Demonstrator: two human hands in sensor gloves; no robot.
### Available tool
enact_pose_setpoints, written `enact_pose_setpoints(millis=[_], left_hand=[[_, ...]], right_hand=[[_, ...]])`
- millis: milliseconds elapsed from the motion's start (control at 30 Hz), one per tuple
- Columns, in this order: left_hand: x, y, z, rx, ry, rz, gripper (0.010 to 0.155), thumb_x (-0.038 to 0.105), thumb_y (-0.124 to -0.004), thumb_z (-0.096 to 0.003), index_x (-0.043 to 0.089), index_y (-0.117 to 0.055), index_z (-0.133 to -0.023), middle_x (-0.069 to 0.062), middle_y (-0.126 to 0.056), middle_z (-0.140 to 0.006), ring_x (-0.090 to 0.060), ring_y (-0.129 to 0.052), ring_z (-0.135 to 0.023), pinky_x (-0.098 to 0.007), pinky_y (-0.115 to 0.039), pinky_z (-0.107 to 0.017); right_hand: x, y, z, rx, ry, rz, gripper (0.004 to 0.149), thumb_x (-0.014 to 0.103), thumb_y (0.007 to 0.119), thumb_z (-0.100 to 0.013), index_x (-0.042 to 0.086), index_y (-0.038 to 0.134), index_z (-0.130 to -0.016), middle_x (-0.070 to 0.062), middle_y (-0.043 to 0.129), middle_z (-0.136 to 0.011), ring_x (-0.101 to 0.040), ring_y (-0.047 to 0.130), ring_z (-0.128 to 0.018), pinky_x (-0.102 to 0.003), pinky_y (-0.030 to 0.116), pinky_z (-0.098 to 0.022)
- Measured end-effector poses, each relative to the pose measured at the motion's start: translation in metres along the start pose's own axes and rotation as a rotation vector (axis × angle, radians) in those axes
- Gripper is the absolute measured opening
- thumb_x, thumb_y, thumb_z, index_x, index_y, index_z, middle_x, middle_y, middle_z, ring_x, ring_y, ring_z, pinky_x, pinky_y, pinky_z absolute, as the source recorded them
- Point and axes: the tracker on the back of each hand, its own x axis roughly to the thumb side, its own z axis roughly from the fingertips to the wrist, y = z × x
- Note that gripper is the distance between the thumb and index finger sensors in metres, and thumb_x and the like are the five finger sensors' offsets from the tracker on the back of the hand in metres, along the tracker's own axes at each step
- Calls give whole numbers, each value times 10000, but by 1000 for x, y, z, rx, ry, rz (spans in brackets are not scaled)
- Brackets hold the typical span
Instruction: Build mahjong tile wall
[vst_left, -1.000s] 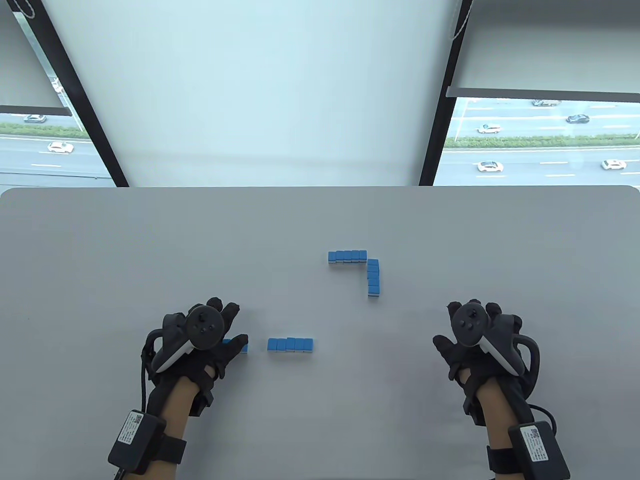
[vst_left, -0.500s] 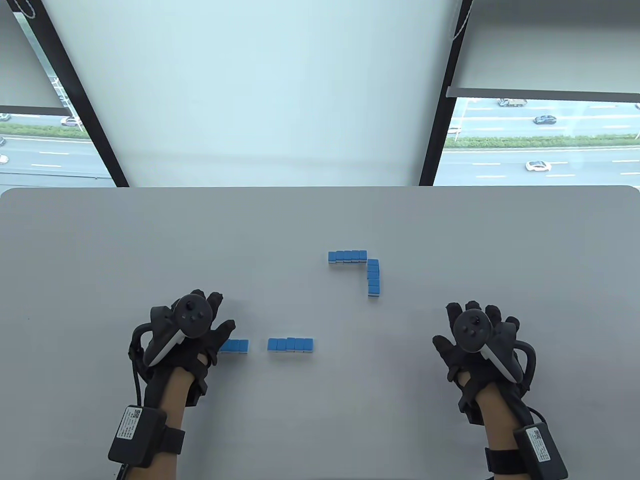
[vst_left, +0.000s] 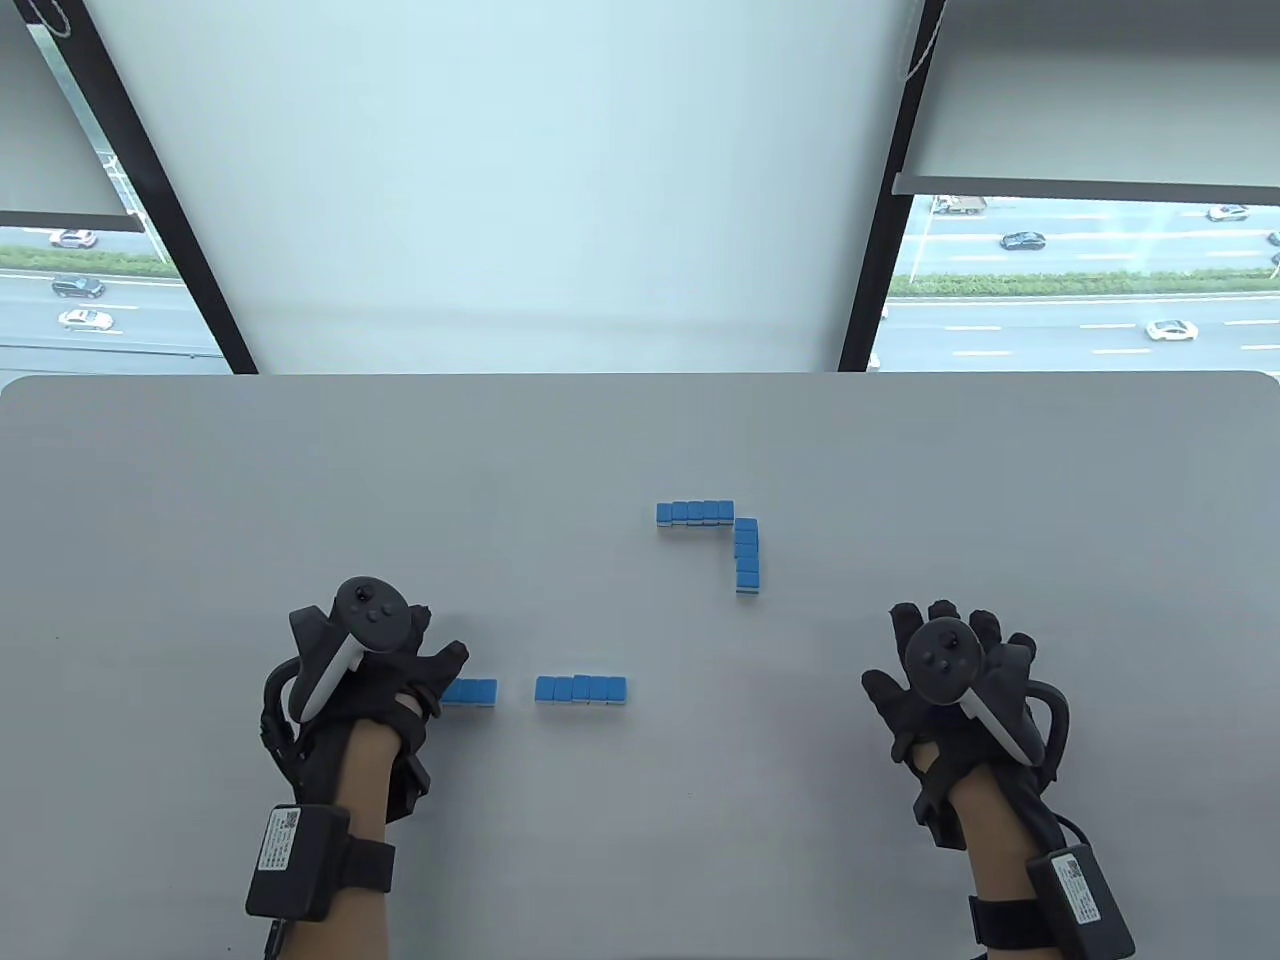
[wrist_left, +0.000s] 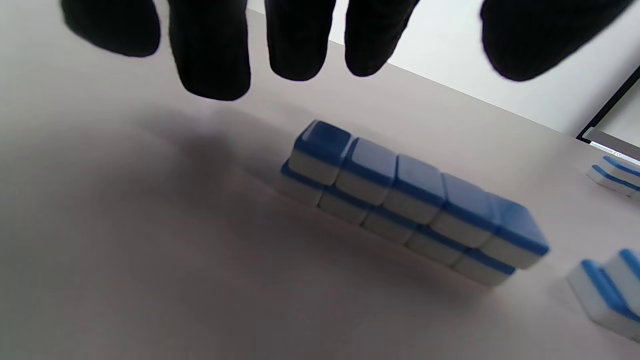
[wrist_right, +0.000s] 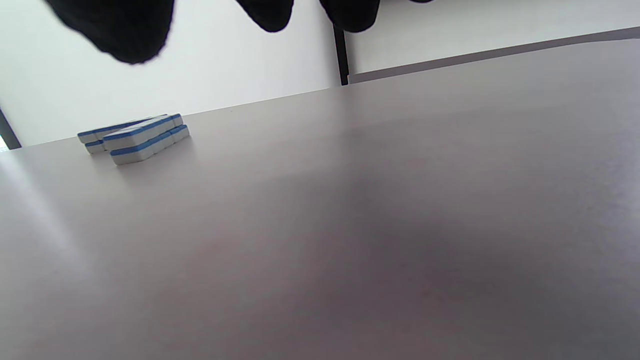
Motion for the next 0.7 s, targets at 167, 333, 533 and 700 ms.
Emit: enact_pose_setpoints(millis=[167,333,533,700], left_hand=[[-6,-4,1,-15,13,63,773,687,-685,-425,297,-604,-1087,-80,-653,-1134,-462,-775,-925,-698,-687,-602],[3,-9,4,-20,17,36,786,690,-689,-428,284,-586,-1093,-91,-631,-1136,-459,-779,-911,-686,-708,-590],[22,-19,8,-47,74,-49,847,697,-720,-429,255,-498,-1117,-121,-548,-1153,-477,-732,-930,-682,-719,-584],[33,-25,10,-63,94,-112,906,720,-756,-411,256,-450,-1127,-118,-490,-1168,-500,-688,-945,-691,-716,-583]], right_hand=[[-2,1,0,9,13,4,789,616,702,-374,329,395,-1041,-47,332,-1133,-474,262,-1016,-658,150,-681],[-4,1,0,18,21,-4,786,616,701,-375,328,395,-1040,-47,330,-1132,-477,263,-1014,-658,151,-679],[-6,1,0,16,28,-3,789,617,700,-374,323,397,-1041,-54,333,-1131,-479,267,-1012,-659,156,-678],[-4,2,-1,23,25,5,798,617,699,-375,309,390,-1043,-56,331,-1130,-481,267,-1011,-659,155,-677]])
